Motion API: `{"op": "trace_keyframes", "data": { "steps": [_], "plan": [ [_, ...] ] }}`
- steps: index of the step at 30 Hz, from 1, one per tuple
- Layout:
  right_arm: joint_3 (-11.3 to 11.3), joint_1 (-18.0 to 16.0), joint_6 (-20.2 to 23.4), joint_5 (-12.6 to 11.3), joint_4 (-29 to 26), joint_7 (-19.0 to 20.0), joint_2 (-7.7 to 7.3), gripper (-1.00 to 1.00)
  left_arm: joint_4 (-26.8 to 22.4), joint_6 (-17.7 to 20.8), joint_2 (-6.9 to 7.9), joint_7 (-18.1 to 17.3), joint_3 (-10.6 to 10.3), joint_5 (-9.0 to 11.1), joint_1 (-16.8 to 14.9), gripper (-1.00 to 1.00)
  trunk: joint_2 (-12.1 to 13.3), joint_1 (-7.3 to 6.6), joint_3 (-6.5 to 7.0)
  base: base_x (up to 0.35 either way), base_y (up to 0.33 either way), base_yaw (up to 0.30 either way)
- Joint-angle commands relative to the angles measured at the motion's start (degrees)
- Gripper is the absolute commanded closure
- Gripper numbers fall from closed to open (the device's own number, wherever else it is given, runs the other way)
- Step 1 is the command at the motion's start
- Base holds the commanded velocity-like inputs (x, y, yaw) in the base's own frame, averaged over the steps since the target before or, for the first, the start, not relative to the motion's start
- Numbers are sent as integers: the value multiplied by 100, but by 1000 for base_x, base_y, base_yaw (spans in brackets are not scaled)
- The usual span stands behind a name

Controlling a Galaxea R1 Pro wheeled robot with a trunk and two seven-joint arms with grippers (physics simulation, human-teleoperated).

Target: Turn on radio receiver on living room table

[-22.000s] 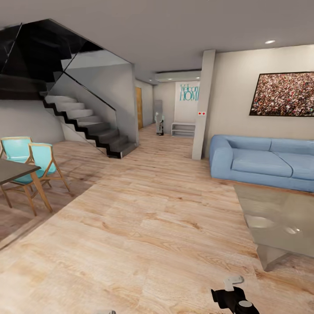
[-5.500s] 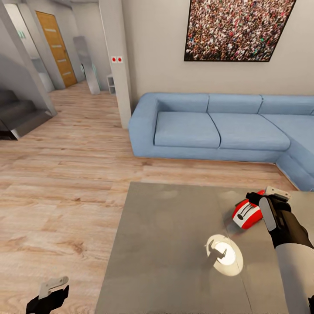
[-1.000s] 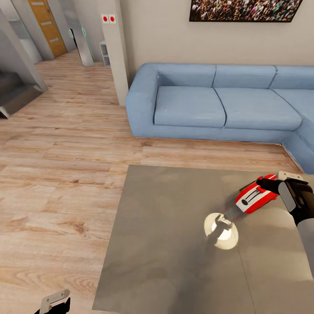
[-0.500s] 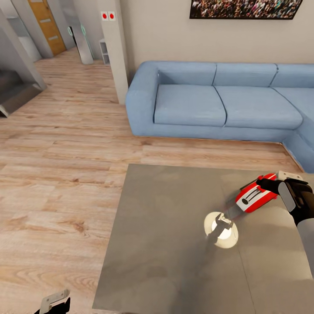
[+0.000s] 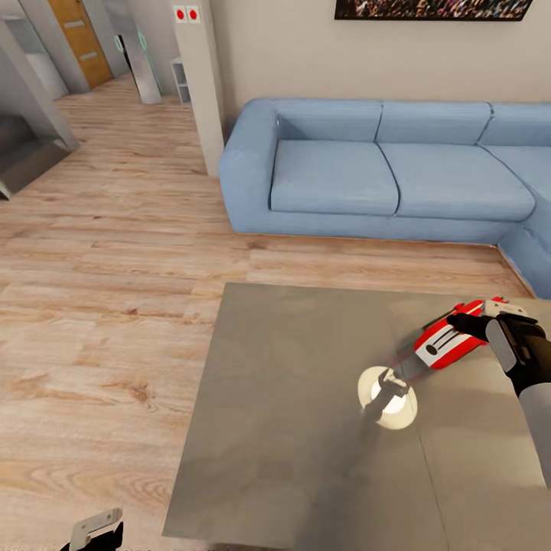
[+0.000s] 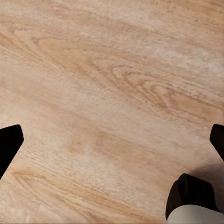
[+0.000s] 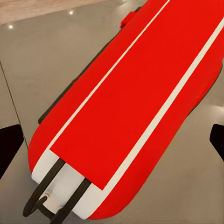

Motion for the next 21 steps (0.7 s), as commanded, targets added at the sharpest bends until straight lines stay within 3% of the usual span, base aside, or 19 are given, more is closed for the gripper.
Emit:
{"op": "trace_keyframes", "data": {
  "steps": [1, 21],
  "plan": [
    [0, 0, 0, 0, 0, 2, 1, -100, 0, 1, 0, 0, 0, 0, 0, -100, 0, 0, -9, 0, 0, 0],
    [0, 0, -3, 10, 0, 8, 30, -100, 0, 1, 0, 0, 0, 0, -1, -100, 0, 0, -181, 0, 0, 0]
  ]
}}
